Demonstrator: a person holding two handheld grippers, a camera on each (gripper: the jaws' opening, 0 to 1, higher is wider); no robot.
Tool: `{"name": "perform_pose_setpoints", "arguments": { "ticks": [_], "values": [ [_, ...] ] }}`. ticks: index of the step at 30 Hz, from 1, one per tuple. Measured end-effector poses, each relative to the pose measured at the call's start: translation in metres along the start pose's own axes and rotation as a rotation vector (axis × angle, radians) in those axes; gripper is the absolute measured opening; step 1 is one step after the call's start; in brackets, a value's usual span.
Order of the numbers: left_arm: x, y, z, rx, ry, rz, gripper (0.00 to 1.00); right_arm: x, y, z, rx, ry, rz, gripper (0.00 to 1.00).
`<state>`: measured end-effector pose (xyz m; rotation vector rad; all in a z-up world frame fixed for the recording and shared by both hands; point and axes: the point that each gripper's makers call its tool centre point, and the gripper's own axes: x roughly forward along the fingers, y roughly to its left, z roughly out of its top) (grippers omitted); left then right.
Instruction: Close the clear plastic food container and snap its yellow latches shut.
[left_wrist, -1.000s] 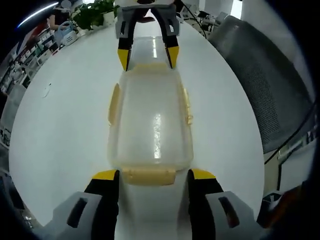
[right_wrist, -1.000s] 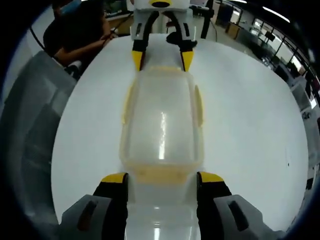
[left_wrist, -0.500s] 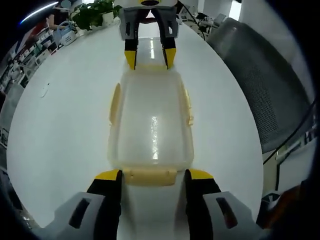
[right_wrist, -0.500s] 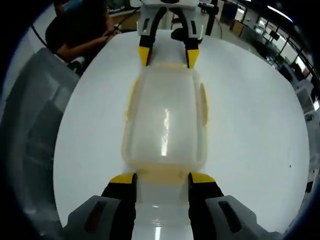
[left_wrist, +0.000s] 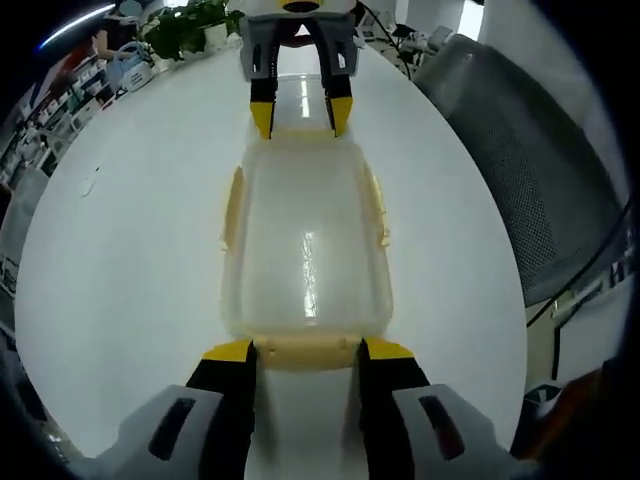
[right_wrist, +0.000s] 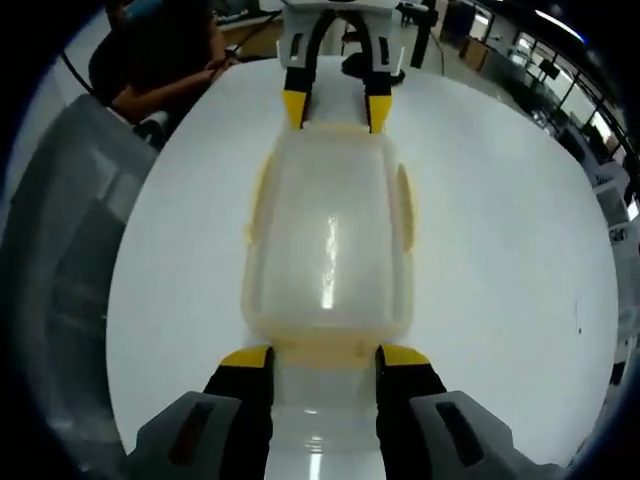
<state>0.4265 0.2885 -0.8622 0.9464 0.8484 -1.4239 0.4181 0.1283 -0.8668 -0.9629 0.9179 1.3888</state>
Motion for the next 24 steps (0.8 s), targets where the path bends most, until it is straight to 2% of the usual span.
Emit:
{"name": "perform_pose_setpoints", "arguments": {
  "ticks": [24],
  "values": [
    [-0.0015,0.0015,0.0057,-0.012,0.012,0.022,0.39,-0.0023,0.0002,-0.0051,0.008,0.001,-0.002,0.38]
  ]
}}
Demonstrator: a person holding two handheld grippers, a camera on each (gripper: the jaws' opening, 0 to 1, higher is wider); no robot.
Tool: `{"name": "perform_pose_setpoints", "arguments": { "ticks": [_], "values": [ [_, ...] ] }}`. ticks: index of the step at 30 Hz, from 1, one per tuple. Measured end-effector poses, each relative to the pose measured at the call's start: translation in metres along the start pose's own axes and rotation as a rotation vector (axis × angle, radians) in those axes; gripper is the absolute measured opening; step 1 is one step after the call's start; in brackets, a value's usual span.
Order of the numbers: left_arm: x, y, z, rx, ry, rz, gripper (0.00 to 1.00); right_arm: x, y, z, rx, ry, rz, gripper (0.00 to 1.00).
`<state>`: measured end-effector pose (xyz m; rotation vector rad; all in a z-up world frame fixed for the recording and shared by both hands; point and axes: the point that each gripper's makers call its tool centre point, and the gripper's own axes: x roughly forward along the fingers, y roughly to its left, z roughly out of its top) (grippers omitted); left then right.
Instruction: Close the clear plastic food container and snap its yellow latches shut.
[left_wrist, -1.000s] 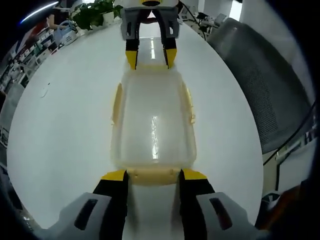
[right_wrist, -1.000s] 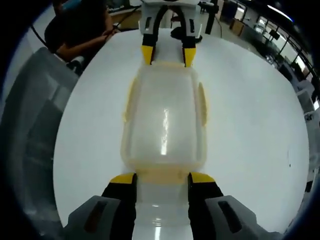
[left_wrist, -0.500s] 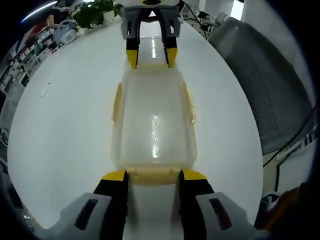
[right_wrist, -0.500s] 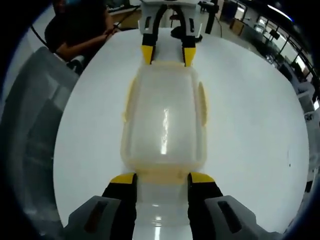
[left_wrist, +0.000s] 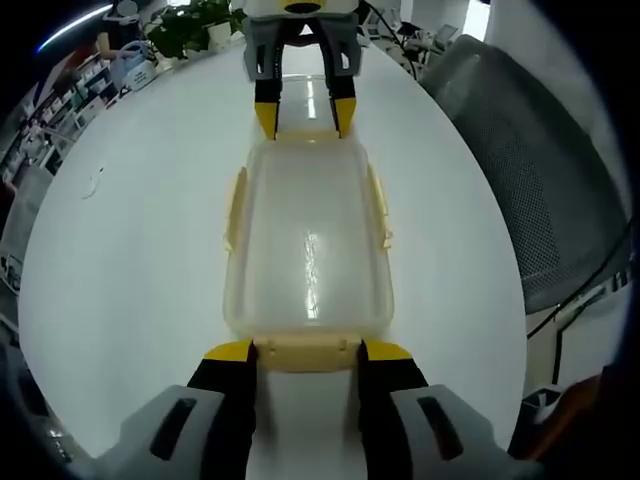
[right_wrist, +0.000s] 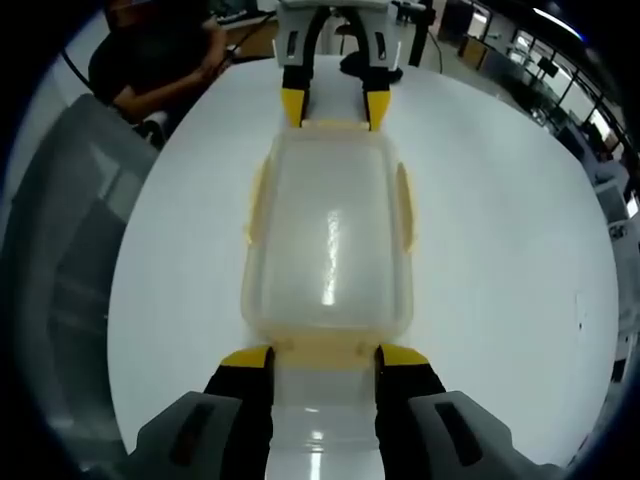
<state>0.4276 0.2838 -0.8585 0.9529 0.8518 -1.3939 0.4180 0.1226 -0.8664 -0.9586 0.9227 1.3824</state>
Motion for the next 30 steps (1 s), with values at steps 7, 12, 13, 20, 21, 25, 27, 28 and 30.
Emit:
{"name": "perform_pose_setpoints", "arguments": {
  "ticks": [7,12,13,20,21,25,27,28,30],
  "values": [
    [-0.003,0.001,0.003,0.006,-0.003,0.000,0.39,-0.004,0.000,0.000,0.004,-0.006,0.005,0.38],
    [-0.007,0.002,0.004,0.010,-0.007,0.009,0.39,-0.010,-0.001,0.002,0.002,-0.020,0.003,0.38],
    [-0.008,0.003,0.004,0.007,-0.007,0.011,0.39,-0.011,-0.002,0.002,0.002,-0.024,0.002,0.38],
    [-0.016,0.002,0.007,0.005,-0.012,0.023,0.39,-0.020,-0.002,0.007,-0.010,-0.044,-0.004,0.38],
    [-0.017,0.002,0.008,0.002,-0.012,0.024,0.39,-0.021,-0.002,0.007,-0.011,-0.044,-0.008,0.38],
    [-0.020,0.002,0.012,0.000,-0.006,0.031,0.39,-0.027,-0.003,0.008,-0.021,-0.045,-0.021,0.38],
    [-0.022,0.002,0.014,0.002,-0.006,0.035,0.39,-0.030,-0.003,0.008,-0.022,-0.045,-0.024,0.38],
    [-0.023,0.002,0.014,0.003,-0.005,0.036,0.39,-0.031,-0.003,0.007,-0.021,-0.048,-0.024,0.38],
    [-0.025,0.003,0.017,0.008,-0.006,0.041,0.39,-0.034,-0.002,0.007,-0.021,-0.049,-0.026,0.38]
  ]
}}
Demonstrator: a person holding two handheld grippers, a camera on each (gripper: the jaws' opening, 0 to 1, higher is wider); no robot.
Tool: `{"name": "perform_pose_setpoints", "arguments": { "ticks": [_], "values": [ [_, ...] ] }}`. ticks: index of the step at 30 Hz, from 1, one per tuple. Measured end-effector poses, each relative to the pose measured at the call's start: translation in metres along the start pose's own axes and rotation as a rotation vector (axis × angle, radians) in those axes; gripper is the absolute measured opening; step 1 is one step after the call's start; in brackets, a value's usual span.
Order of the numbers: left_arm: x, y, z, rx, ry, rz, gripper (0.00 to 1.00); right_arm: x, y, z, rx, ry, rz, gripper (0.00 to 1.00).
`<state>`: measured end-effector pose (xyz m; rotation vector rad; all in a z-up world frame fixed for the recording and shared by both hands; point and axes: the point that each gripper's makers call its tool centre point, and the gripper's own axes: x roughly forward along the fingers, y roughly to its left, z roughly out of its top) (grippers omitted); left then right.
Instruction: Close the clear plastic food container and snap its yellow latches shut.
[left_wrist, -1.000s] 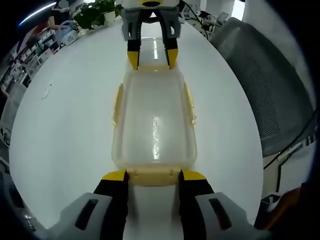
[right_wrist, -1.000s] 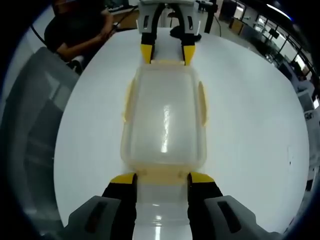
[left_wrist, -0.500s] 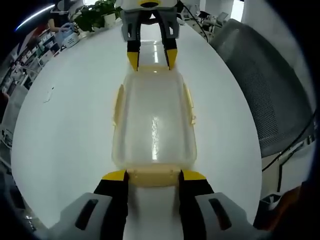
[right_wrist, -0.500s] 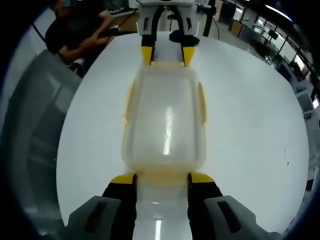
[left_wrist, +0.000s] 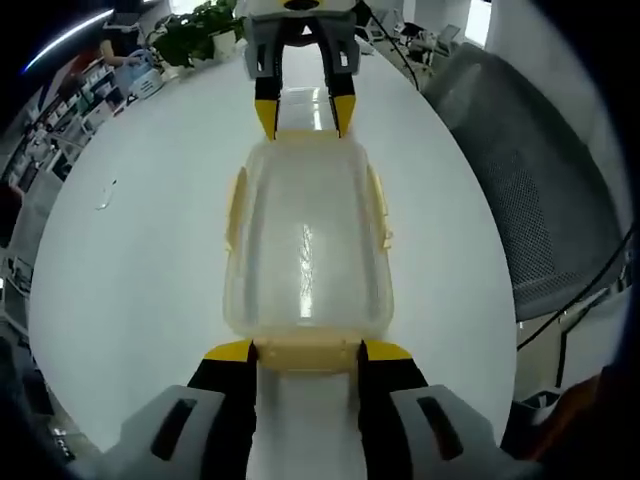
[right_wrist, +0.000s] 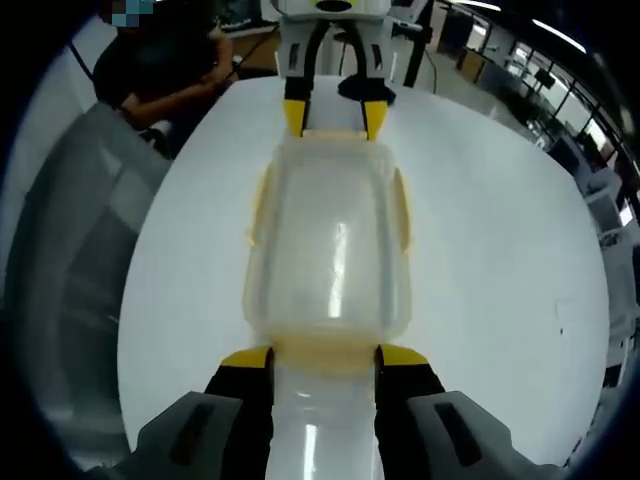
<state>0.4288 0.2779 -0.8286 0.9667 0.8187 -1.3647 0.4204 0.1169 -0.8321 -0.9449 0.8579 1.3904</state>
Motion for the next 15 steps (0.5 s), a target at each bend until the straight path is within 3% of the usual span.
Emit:
{"name": "perform_pose_setpoints", "arguments": {
  "ticks": [15],
  "values": [
    [-0.012,0.003,0.025,0.014,0.000,0.019,0.39,-0.026,0.000,-0.007,-0.004,-0.006,-0.010,0.38]
  ]
}}
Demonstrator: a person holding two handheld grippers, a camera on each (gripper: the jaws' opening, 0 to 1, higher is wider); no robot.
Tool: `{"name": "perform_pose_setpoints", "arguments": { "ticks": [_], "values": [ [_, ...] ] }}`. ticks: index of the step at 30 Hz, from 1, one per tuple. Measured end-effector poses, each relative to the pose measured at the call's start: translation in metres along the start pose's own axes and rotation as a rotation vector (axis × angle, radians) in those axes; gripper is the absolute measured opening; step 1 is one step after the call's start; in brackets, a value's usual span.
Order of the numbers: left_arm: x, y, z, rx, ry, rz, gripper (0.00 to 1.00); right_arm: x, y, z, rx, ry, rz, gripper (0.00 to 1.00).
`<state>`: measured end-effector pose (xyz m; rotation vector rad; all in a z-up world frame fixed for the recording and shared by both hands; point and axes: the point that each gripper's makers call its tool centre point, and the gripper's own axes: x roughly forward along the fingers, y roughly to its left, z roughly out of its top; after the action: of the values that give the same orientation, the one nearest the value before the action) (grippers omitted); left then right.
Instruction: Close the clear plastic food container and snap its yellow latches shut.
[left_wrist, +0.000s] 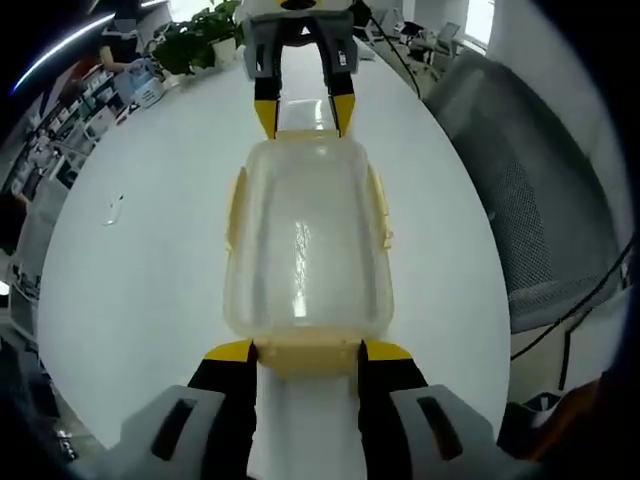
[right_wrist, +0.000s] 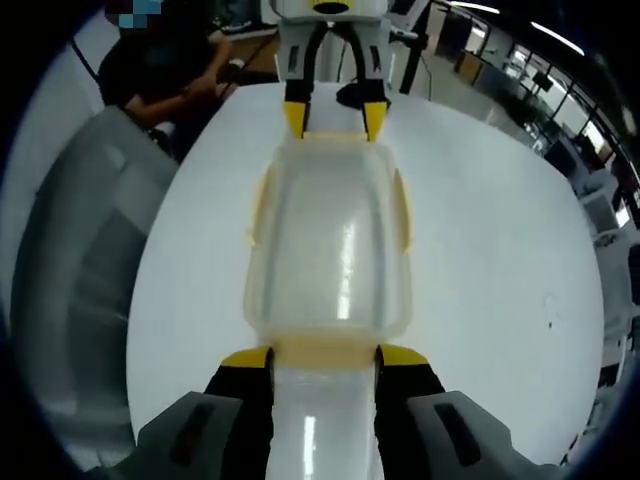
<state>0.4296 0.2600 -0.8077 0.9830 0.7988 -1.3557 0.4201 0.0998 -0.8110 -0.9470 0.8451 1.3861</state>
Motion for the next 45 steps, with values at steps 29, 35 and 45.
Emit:
{"name": "perform_pose_setpoints", "arguments": {
  "ticks": [29,35,45],
  "values": [
    [-0.006,0.002,0.071,0.035,0.016,0.030,0.38,-0.052,0.007,-0.045,0.008,-0.016,-0.027,0.37],
    [-0.003,0.002,0.084,0.032,0.025,0.032,0.38,-0.059,0.008,-0.056,0.001,-0.014,-0.025,0.37],
    [0.002,0.002,0.102,0.022,0.028,0.031,0.38,-0.069,0.008,-0.072,-0.007,-0.016,-0.020,0.37]
  ]
}}
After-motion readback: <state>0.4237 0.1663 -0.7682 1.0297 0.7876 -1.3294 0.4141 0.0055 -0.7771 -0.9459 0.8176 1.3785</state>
